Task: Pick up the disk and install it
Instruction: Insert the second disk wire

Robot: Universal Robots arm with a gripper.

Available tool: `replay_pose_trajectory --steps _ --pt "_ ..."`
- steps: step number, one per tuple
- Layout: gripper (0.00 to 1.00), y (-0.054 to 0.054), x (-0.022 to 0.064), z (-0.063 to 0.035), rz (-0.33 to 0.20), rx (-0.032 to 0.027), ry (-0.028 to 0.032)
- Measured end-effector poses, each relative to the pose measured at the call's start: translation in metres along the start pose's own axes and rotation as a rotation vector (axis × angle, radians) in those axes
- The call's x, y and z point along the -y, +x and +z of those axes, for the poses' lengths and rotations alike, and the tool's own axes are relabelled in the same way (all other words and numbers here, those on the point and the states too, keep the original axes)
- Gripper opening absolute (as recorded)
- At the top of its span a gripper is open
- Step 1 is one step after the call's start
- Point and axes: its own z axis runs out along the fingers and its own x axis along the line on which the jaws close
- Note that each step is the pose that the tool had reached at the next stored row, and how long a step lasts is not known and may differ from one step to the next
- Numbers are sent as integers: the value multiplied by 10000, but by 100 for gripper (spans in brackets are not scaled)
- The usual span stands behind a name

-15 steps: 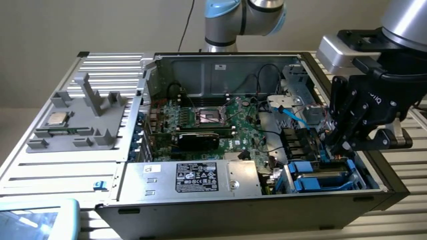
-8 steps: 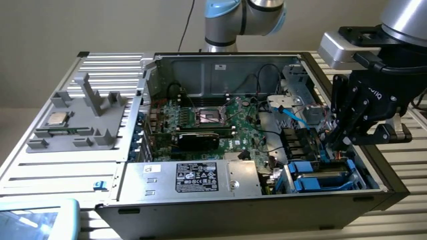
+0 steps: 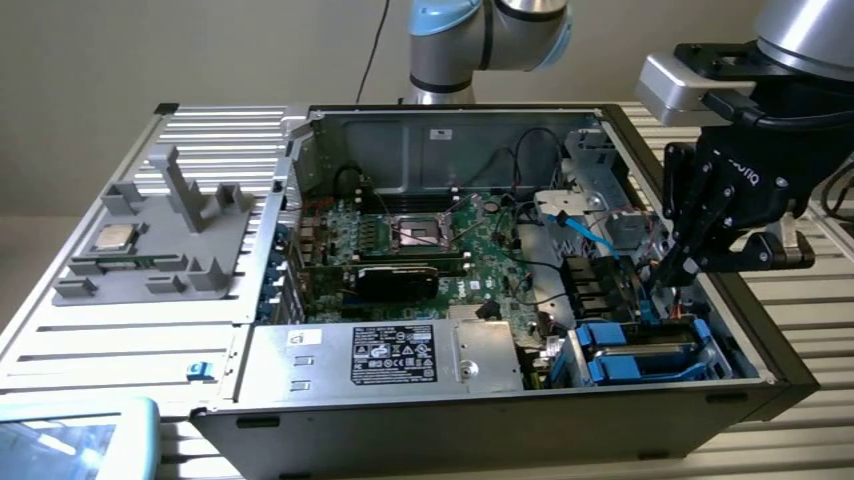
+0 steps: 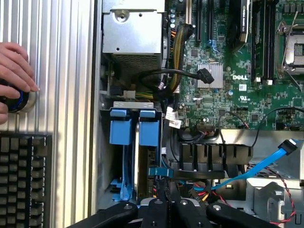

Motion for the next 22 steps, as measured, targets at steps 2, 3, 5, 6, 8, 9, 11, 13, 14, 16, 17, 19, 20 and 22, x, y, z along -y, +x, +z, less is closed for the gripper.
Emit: replay_pose_trajectory --steps 2,3,5,6,8,9,11,13,14,16,17,19,20,22 --pt "11 -2 1 0 -297 -5 11" --pt "11 -2 1 0 -481 -8 19" --pt "11 -3 1 0 -851 -12 33" --pt "11 -3 1 0 -1031 -13 40" --pt "11 -3 1 0 -1390 -12 55" --pt "11 -4 1 0 -1571 -5 62" --pt "11 -4 1 -2 -1947 16 79" --pt "11 -3 1 0 -2305 43 96" --pt "11 -3 1 -1 -2480 56 104" --pt "11 -3 0 0 -2823 88 121" --pt "11 -3 1 -1 -2990 103 129" --pt "11 -3 0 -1 -3330 136 146" --pt "11 -3 0 -1 -3497 151 154" --pt "11 -3 1 -1 -3832 182 171"
